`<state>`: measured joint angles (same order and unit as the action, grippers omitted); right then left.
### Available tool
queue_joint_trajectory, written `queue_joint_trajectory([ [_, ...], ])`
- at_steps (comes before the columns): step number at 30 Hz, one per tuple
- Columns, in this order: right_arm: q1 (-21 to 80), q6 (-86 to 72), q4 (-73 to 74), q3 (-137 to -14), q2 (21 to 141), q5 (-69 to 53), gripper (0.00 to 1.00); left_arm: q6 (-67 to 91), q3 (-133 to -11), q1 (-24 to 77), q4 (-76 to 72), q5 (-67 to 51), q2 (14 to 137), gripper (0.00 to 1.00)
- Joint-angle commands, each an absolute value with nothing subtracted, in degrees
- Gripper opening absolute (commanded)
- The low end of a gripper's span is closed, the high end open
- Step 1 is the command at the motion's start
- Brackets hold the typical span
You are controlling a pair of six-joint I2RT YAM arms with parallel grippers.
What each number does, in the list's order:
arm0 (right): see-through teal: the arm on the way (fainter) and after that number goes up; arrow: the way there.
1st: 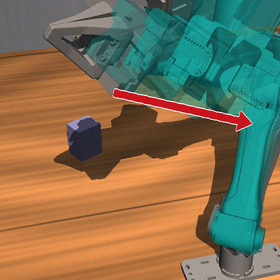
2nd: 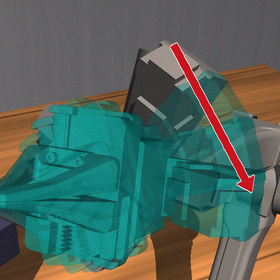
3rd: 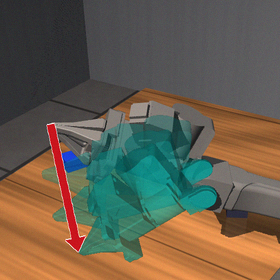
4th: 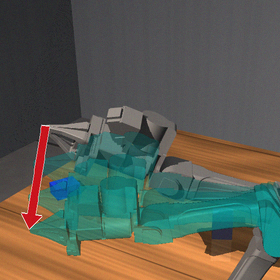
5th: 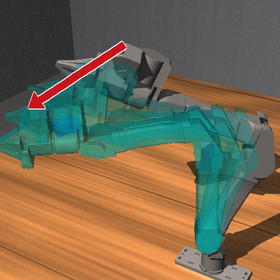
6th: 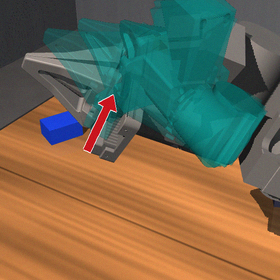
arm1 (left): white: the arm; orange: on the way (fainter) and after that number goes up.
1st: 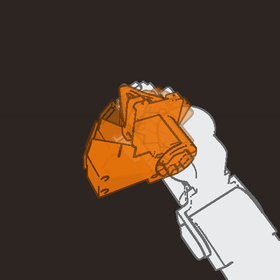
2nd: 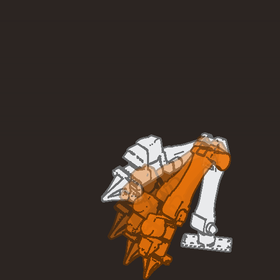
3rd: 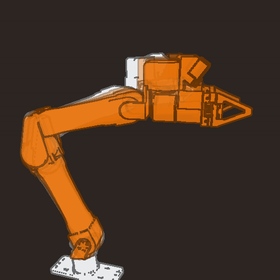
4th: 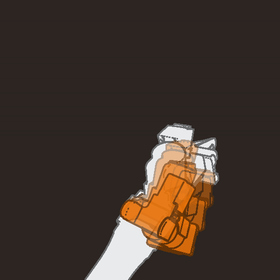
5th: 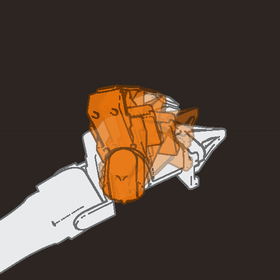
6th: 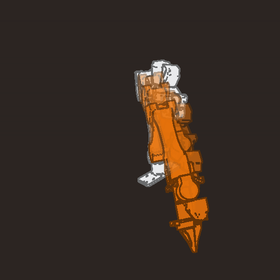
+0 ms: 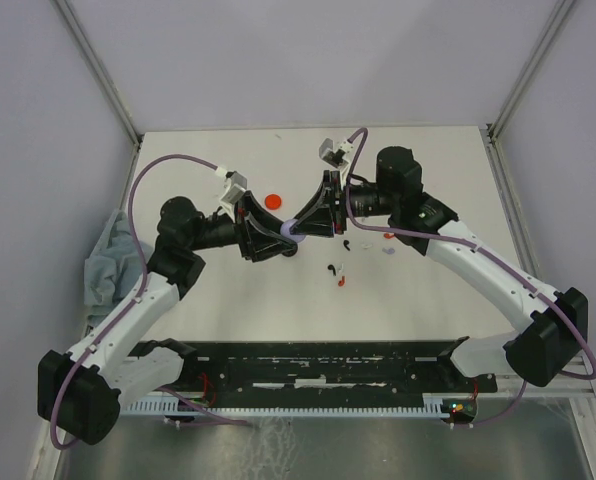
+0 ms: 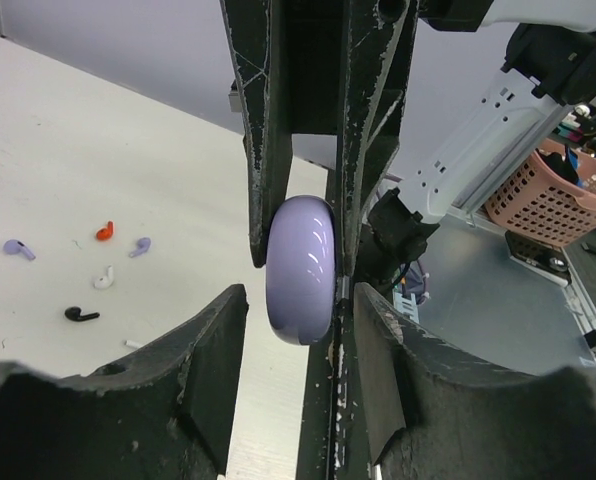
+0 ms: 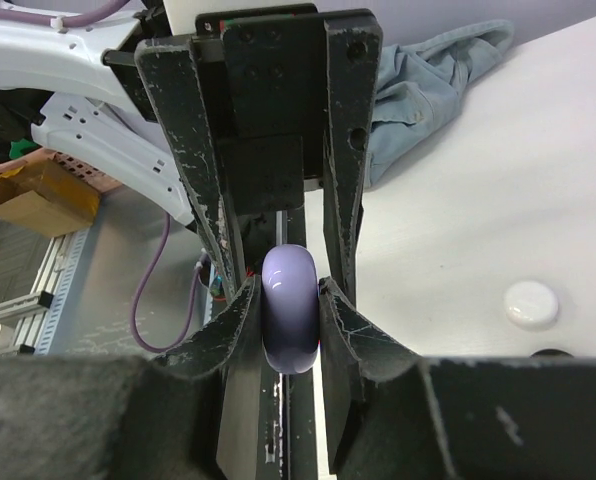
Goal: Insert the wireless bluetooth earbuds into the charging case
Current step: Pick up the charging case at the center of the board.
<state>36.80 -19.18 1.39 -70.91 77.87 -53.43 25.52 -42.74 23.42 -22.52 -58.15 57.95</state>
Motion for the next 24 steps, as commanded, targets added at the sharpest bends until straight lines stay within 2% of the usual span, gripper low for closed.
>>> queue_joint_trajectory([
  [1, 37.6, -20.3, -3.6, -72.1, 77.0, -52.6, 0.16, 28.6, -41.9, 23.9, -27.9, -56.3, 57.0, 0.54],
  [10, 38.1, -20.3, -4.0, -71.6, 76.8, -51.5, 0.16, 31.1, -40.7, 24.1, -32.1, -54.5, 56.7, 0.51],
  [18, 38.3, -20.6, -5.1, -70.8, 76.1, -51.3, 0.17, 32.6, -39.6, 24.0, -34.6, -54.2, 56.3, 0.35],
  [21, 38.3, -20.2, -4.7, -70.6, 75.7, -51.1, 0.22, 32.2, -39.2, 24.0, -34.9, -54.2, 55.8, 0.25],
  [24, 38.2, -19.2, -3.4, -70.7, 75.1, -50.2, 0.34, 30.1, -38.5, 24.0, -34.8, -54.7, 55.1, 0.13],
])
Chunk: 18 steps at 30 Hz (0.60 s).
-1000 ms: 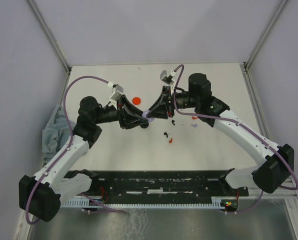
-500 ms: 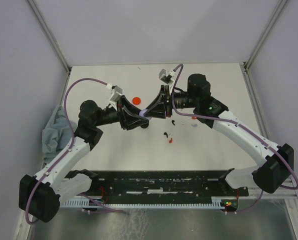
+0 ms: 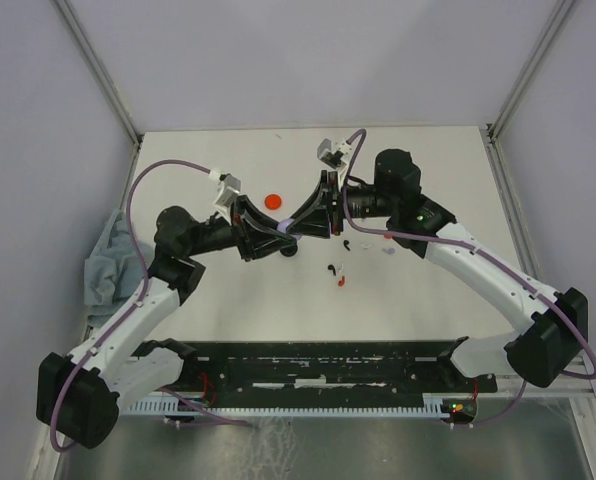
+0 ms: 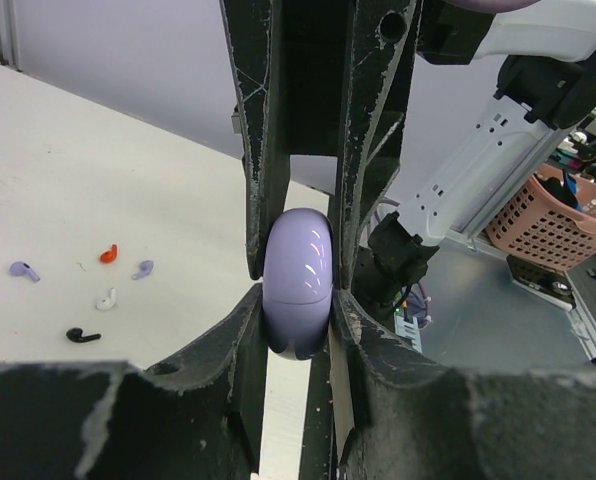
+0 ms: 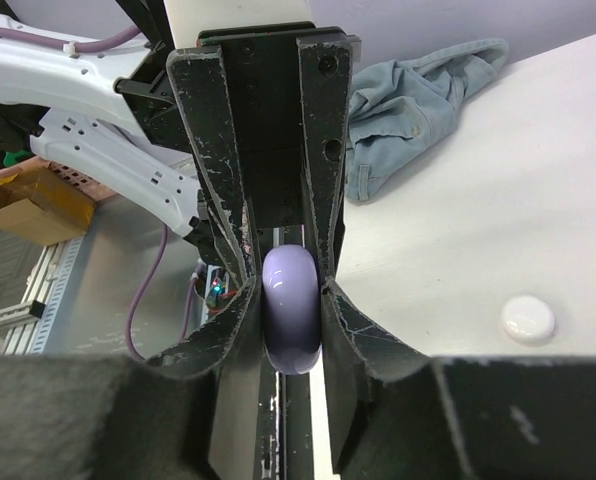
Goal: Insert the wireless bluetooth earbuds into the charging case
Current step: Pick up the charging case at the center of the board.
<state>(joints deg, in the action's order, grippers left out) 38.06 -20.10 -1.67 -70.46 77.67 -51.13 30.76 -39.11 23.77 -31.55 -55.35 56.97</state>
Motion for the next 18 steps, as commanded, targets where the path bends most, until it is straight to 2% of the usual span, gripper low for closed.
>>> queue_joint_trajectory([
  [1, 38.2, -18.8, -3.0, -70.7, 75.0, -50.0, 0.37, 29.1, -38.2, 24.0, -34.8, -55.1, 54.7, 0.11],
  [5, 38.3, -17.9, -1.6, -70.8, 74.8, -49.6, 0.45, 23.5, -36.9, 24.0, -34.7, -55.8, 52.6, 0.05],
  [18, 38.5, -15.1, 2.6, -71.4, 75.0, -48.6, 0.50, 15.7, -36.2, 24.4, -32.4, -56.7, 50.4, 0.03],
])
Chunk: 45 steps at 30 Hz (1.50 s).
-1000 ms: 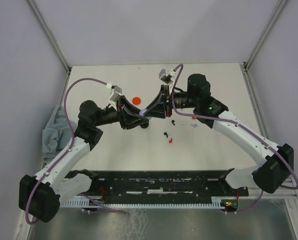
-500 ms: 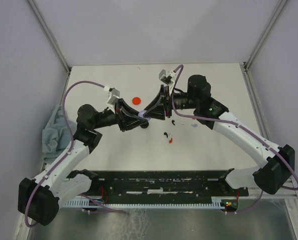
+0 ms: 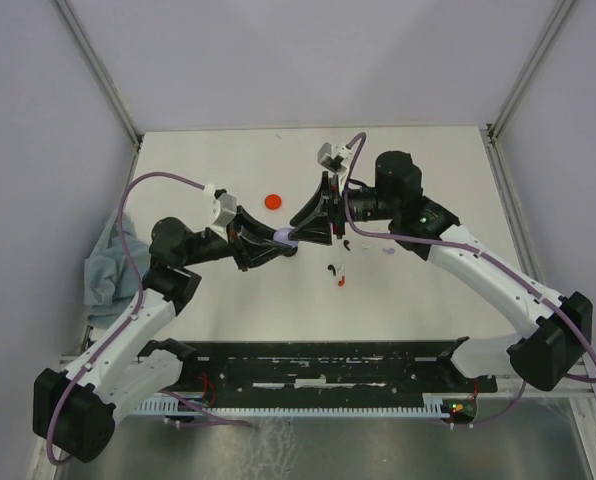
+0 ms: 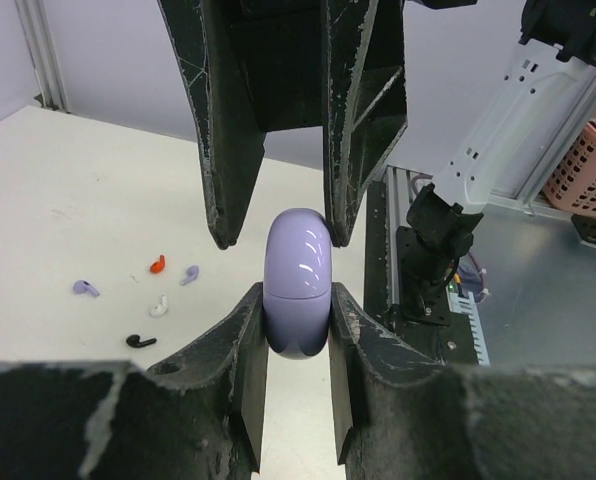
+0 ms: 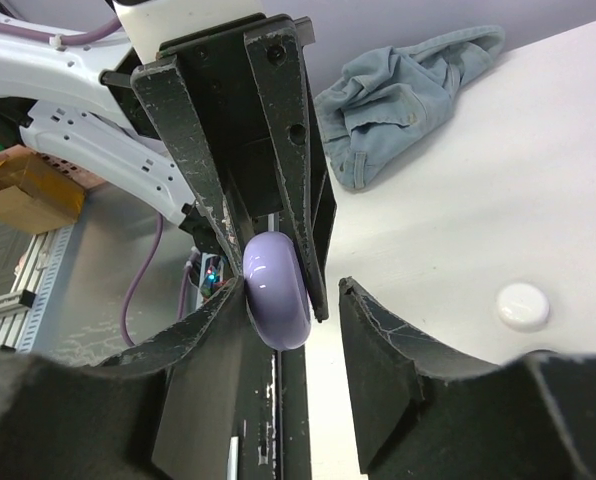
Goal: Insert the wireless bluetooth earbuds into the charging case
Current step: Pick up the charging case at the center of the board, then open the charging case.
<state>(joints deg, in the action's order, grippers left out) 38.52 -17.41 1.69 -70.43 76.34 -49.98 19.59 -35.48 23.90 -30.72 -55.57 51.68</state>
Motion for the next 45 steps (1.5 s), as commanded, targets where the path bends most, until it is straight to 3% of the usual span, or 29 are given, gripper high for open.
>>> queue_joint_trajectory([
  [1, 38.5, -14.8, 2.9, -71.4, 75.0, -48.3, 0.51, 15.2, -36.0, 24.5, -32.6, -57.0, 50.2, 0.03],
  [29, 38.5, -12.1, 11.8, -74.5, 76.7, -33.8, 0.59, 10.2, -32.3, 25.3, -33.3, -57.5, 49.3, 0.03],
  [35, 37.6, -9.7, 24.7, -78.1, 77.7, -18.6, 0.69, 10.3, -32.2, 25.3, -28.5, -47.9, 50.9, 0.03],
  [45, 30.6, -7.8, 39.9, -77.8, 85.5, -0.5, 0.71, 3.9, -34.1, 23.7, -14.9, -34.4, 48.6, 0.03],
])
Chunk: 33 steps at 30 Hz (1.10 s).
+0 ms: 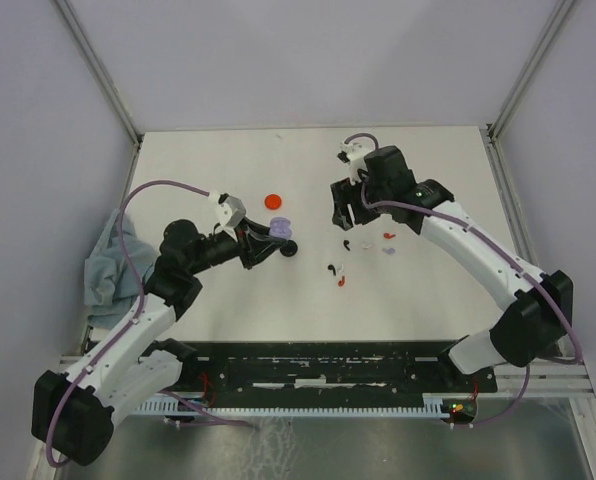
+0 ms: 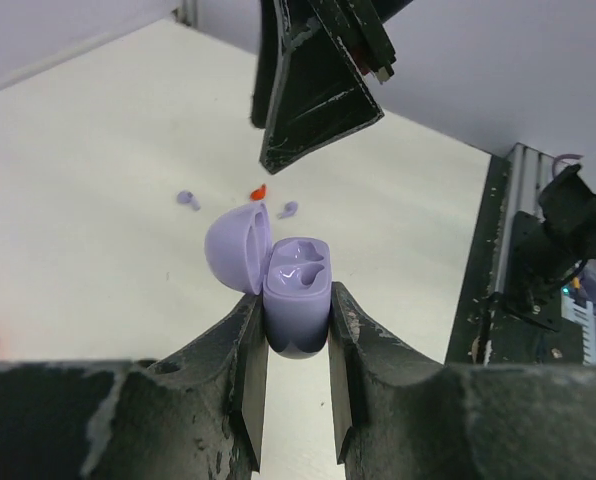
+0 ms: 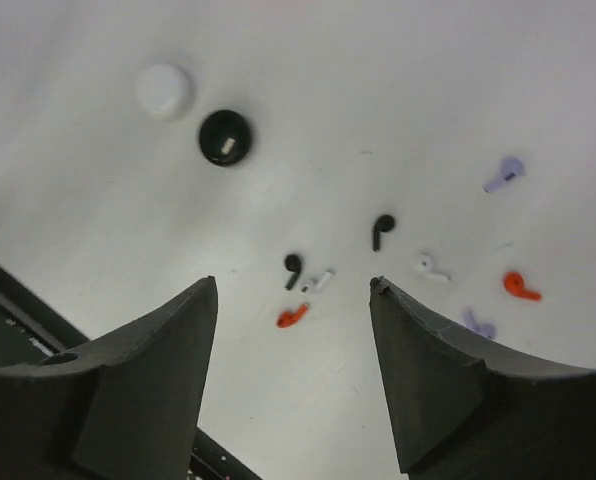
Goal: Insert the wireless bluetooth earbuds into the charging case
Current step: Open the charging case, then pick up the earbud from the center of the board.
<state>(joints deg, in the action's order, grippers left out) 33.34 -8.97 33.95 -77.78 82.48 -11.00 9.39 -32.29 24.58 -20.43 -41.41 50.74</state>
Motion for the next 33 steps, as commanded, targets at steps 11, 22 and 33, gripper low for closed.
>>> queue_joint_trajectory([
  [11, 24.7, -13.6, 42.3, -84.1, 102.4, 5.9, 0.72, 2.2, -31.6, 23.5, -14.3, -26.3, 46.7, 0.03],
  [22, 22.7, -20.8, 37.5, -92.5, 116.0, 12.2, 0.64, 2.9, -30.6, 23.5, -16.2, -24.2, 47.8, 0.03],
  [33, 21.0, -22.2, 38.1, -99.3, 124.1, 11.6, 0.48, 2.3, -30.9, 23.4, -16.3, -25.3, 49.4, 0.03],
])
